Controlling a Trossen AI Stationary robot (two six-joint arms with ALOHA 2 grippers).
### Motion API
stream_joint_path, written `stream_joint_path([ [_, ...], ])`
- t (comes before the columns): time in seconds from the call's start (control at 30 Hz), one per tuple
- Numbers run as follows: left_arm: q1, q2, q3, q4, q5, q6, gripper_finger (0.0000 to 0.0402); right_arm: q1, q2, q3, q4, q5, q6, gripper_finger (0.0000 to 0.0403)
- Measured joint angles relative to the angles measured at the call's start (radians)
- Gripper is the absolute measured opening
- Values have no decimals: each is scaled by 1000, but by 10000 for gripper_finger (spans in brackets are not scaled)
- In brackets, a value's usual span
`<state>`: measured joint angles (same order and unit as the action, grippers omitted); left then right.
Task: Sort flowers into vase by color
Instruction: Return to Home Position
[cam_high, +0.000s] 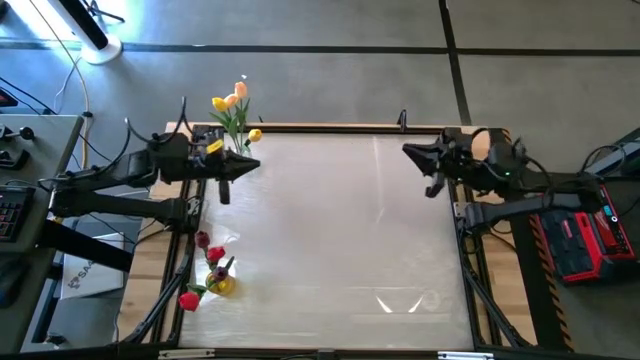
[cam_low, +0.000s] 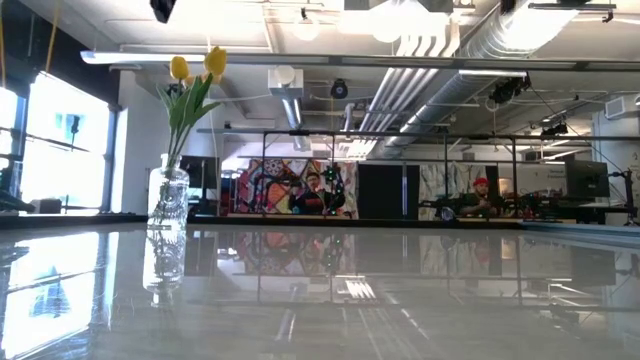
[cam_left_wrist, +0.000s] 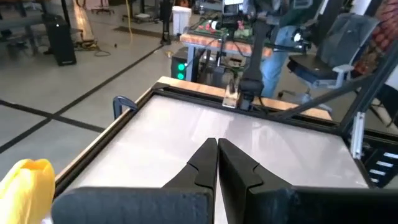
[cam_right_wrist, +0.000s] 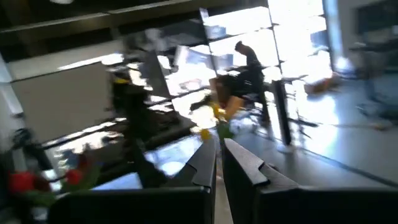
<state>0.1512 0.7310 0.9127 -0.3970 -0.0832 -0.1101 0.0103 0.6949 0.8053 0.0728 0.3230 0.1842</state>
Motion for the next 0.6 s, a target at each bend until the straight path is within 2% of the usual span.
stream_joint_path([
  [0.1, 5, 36, 0, 40, -1, 0, 0, -14, -11, -46, -9, 94, 52, 16],
  [0.27, 6, 51, 0, 143, 1, -21, 0, -32, -16, -68, 23, 148, 107, 15],
  [0.4, 6, 20, 0, 96, 20, 67, 0, -33, -68, -69, 48, 140, -52, 3],
  [0.47, 9, 8, -2, 59, 21, 70, 0, -33, -110, -69, 10, 96, -131, 2],
  [0.6, 19, -59, -104, 117, 29, 61, 0, -32, -169, -68, -106, 14, -224, 1],
])
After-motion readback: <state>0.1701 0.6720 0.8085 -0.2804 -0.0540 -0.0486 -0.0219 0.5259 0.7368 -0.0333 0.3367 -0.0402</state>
